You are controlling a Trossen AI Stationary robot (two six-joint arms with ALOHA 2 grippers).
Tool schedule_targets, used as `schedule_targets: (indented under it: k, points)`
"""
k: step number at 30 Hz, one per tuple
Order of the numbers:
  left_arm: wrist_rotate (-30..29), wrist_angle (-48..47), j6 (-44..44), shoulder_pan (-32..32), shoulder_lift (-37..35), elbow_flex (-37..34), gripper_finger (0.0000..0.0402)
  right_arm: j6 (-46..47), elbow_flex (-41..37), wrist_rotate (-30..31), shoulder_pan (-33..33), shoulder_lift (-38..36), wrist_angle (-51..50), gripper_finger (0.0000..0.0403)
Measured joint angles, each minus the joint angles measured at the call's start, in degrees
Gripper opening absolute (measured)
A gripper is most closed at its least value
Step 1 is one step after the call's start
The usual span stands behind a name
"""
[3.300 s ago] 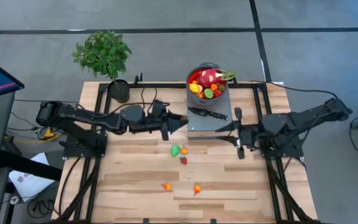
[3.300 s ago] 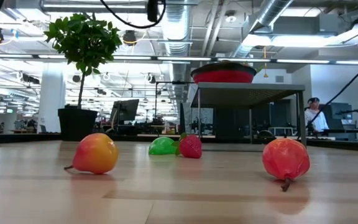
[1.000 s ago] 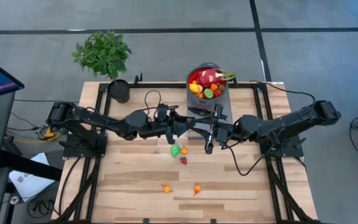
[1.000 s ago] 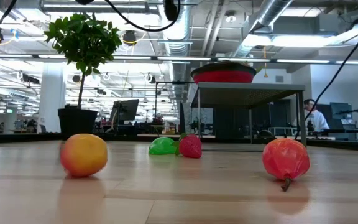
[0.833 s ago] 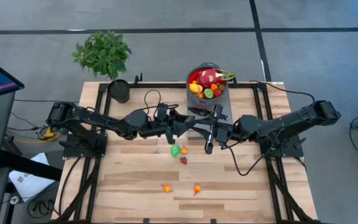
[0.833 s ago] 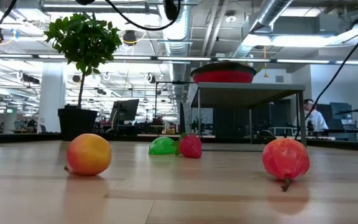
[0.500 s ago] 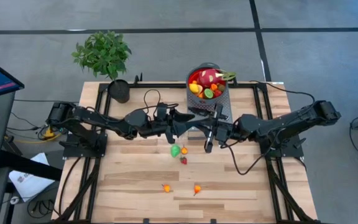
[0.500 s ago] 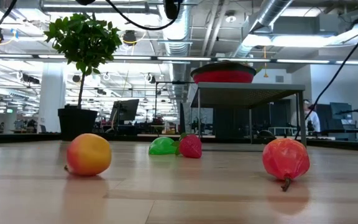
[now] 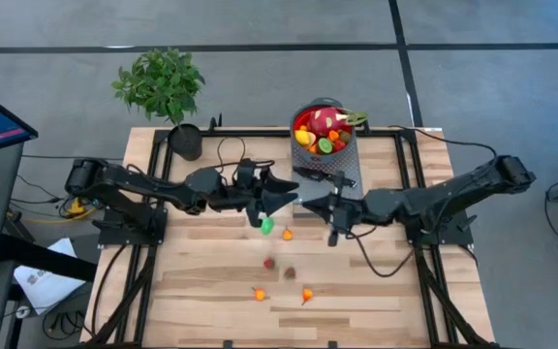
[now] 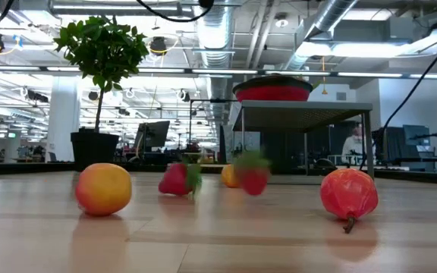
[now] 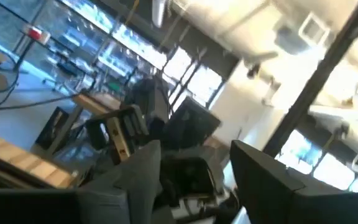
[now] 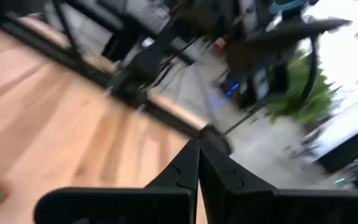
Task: Pick & Place Fruit
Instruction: Put the strawberry into the red colander on the shelf
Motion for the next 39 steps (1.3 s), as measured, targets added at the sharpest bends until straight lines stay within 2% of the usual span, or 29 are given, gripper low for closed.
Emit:
schedule_targets:
  k: [5,10,15,21,28,34,39]
  points:
    - [0.75,-15.55,0.30,-0.15,-4.73,-0.01,0.0140,7.70,-0.84,-0.16,3.21,-5.10,-11.30,0.0001]
    - [0.06,-26.82,0.30,-2.32,-7.62,-0.02,0.0090,12.65,-4.40,-0.19,4.95,-11.80,-15.49,0.0001]
    - [-1.06,-32.66,1.84,-6.62,-7.54,-0.02,0.0047,17.84,-9.37,-0.35,4.85,-19.01,-15.38,0.0001]
    - [-10.92,-39.69,-1.24,-12.82,-7.08,-0.07,0.0007,24.59,-13.96,-0.40,4.85,-24.65,-14.59,0.0001]
    - [-20.36,-42.10,-4.29,-19.93,-6.61,-0.07,0.0002,30.62,-15.45,-0.40,5.12,-25.84,-15.24,0.0001]
    - [-27.61,-42.56,-7.23,-25.42,-5.04,-0.04,0.0001,32.16,-15.45,-0.48,6.52,-25.46,-15.41,0.0001]
    - [-30.04,-42.26,-13.38,-27.83,-0.41,-0.04,0.0001,33.26,-15.42,-0.49,7.19,-25.02,-15.24,0.0001]
